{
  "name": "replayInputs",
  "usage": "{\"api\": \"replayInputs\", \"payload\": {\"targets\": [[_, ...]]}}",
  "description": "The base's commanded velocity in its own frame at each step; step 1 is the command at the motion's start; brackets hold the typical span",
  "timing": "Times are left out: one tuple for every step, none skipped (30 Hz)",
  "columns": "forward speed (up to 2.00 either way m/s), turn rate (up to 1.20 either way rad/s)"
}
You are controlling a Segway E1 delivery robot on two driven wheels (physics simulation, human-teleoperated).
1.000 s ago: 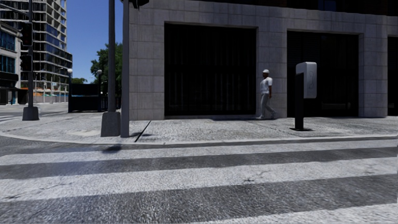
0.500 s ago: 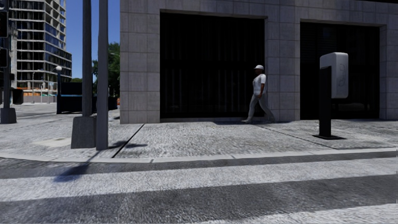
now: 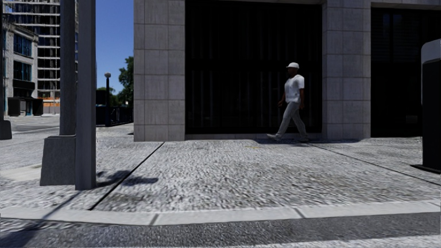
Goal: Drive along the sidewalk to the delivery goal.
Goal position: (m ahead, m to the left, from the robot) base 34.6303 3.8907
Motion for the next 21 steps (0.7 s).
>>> {"api": "replayInputs", "payload": {"targets": [[2.00,0.34],[2.00,0.34],[2.00,0.34],[2.00,0.34],[2.00,0.34],[2.00,0.34],[1.96,0.34],[1.94,0.34],[1.94,0.34],[1.91,0.34],[1.87,0.34],[1.80,0.34],[1.75,0.34],[1.75,0.34],[1.69,0.34],[1.65,0.34],[1.60,0.34],[1.55,0.34],[1.55,0.34],[1.46,0.34],[1.39,0.34]]}}
